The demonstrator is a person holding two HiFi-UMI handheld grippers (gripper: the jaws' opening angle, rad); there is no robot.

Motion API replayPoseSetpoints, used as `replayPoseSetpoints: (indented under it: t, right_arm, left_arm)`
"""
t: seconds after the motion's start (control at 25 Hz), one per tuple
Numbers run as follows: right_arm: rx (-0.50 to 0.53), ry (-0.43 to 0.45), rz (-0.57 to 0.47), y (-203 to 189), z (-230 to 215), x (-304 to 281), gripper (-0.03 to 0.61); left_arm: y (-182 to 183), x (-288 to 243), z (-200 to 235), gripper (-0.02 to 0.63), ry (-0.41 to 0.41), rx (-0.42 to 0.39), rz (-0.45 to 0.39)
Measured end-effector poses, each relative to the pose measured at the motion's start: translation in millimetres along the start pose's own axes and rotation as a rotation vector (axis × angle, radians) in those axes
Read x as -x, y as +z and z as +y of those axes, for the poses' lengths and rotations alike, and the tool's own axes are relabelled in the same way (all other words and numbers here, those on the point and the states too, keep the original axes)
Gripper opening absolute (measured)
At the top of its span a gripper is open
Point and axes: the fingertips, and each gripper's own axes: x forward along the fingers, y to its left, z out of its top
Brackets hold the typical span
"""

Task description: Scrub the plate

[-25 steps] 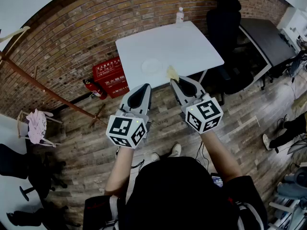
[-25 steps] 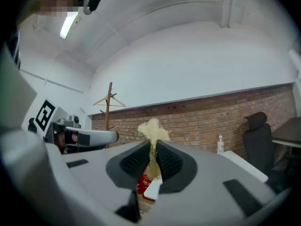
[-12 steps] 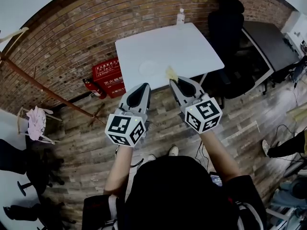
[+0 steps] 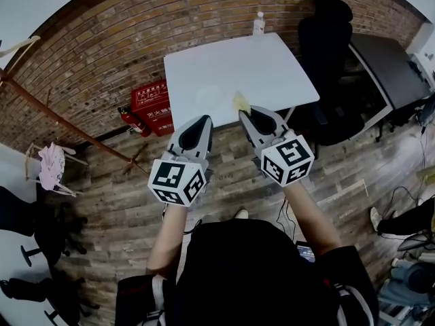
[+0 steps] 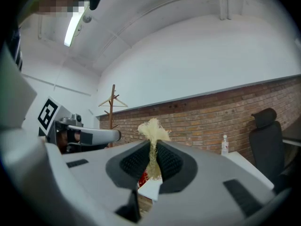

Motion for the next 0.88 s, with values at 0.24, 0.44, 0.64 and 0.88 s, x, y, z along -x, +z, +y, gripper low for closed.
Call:
replayPoseSetpoints:
  t: [0.24, 0.44, 0.64, 0.88]
  right_arm:
    - [-0.014, 0.016, -0.006, -3, -12, 2, 0.054]
    - [-0.029, 0.027, -0.013, -3, -22, 2, 0.052]
    - [-0.046, 0.034, -0.013, -5, -28, -4, 0.054]
    - [-0.046, 0.043, -0.003, -10, -31, -18, 0.053]
  left_arm:
    - [-4, -9, -4, 0.018, 0.023, -0.022, 0.018]
    - [-3, -14, -5, 0.018, 0.040, -0.033, 0.027]
    - [-5, -19, 1, 0.018, 0.053, -0.032, 0.031]
    - [-8, -28, 13, 0.018, 0.056, -0.020, 0.028]
